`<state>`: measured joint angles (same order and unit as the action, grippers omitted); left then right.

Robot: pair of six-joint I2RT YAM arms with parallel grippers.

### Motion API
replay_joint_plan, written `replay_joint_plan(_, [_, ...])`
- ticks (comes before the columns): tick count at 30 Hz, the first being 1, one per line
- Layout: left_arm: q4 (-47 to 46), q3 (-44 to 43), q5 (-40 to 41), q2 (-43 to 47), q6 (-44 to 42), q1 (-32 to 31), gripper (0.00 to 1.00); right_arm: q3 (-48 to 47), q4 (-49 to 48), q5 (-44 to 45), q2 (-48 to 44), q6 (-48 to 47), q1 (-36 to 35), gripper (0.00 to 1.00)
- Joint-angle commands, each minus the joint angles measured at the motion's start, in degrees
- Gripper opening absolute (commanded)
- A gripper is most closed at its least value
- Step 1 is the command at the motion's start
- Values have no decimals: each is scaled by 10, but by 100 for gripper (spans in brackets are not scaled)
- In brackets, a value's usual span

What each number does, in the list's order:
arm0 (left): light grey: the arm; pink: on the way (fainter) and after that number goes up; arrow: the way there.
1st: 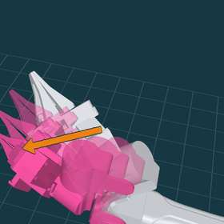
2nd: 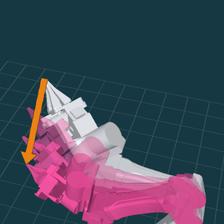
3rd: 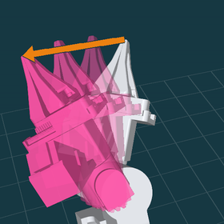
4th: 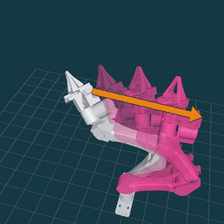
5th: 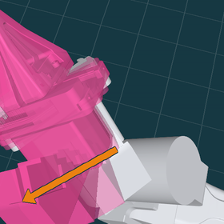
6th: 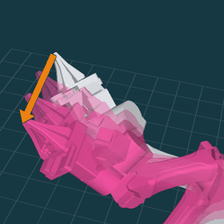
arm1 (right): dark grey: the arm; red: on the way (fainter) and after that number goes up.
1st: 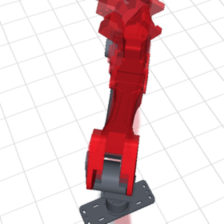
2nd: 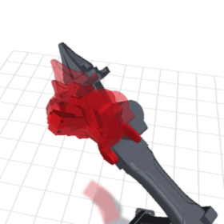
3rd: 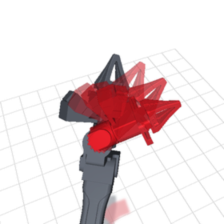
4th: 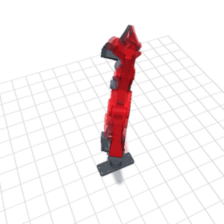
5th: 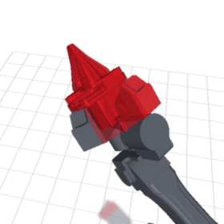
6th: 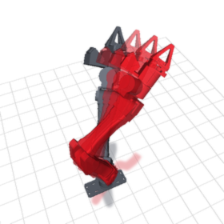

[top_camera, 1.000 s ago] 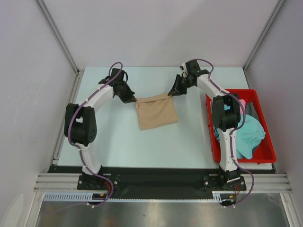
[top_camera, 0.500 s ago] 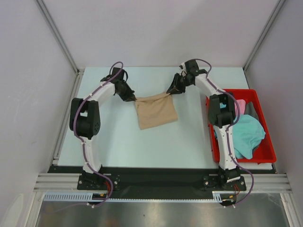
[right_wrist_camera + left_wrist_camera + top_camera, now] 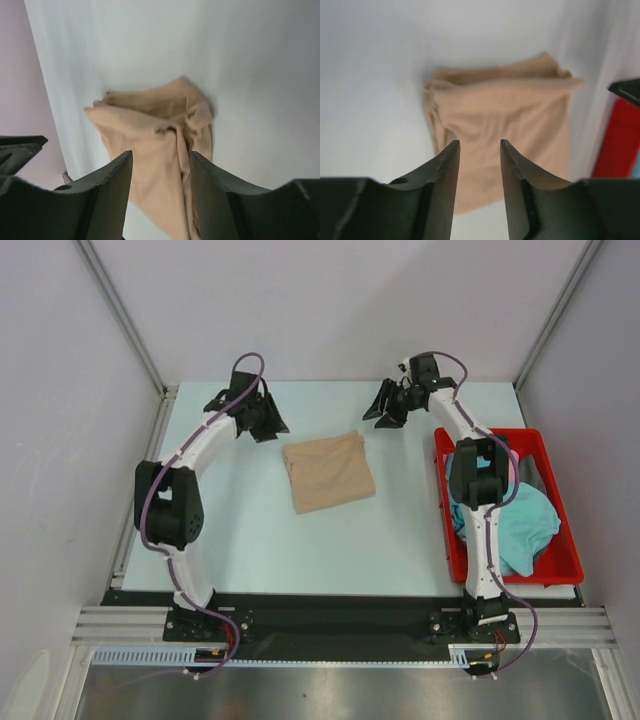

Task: Fold and stack the t-shirts
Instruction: Fold the tshirt

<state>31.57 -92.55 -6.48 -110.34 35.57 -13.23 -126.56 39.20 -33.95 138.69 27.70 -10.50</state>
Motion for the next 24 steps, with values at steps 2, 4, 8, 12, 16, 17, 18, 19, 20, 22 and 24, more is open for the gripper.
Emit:
replay_joint_plan(2, [-136, 131, -118, 89, -3, -37, 35, 109, -46, -26, -112, -19, -35, 54])
replay_joint_plan(4, [-179, 171, -150, 93, 21, -52, 29, 145, -61, -36, -126, -12, -50, 46])
replay_joint_plan(8, [-292, 240, -179, 73, 84, -68, 24, 209, -150, -45, -135, 34, -72, 29])
replay_joint_plan(12, [-333, 244, -184, 34, 109, -67, 20, 243, -235, -59, -116, 96, -80, 15])
replay_joint_plan(16, [-351, 227, -174, -2, 107, -66, 18, 258, -314, -49, -87, 118, -80, 11])
replay_joint_plan(17, [-353, 224, -175, -8, 108, -66, 17, 263, -329, -45, -74, 124, -80, 11])
replay_joint_plan(18, [-359, 225, -176, -19, 110, -66, 17, 268, -346, -44, -68, 127, -77, 11])
replay_joint_plan(19, [-363, 227, -176, -22, 110, -66, 16, 267, -371, -42, -61, 132, -75, 11])
replay_joint_plan(20, [-368, 226, -177, -27, 110, -66, 16, 265, -379, -37, -50, 133, -73, 12])
replay_joint_plan(22, [-368, 227, -173, -35, 103, -65, 16, 255, -414, -37, -18, 143, -65, 12])
replay_joint_plan(24, [-375, 227, -177, -41, 100, -59, 15, 237, -418, -38, 5, 155, -58, 13])
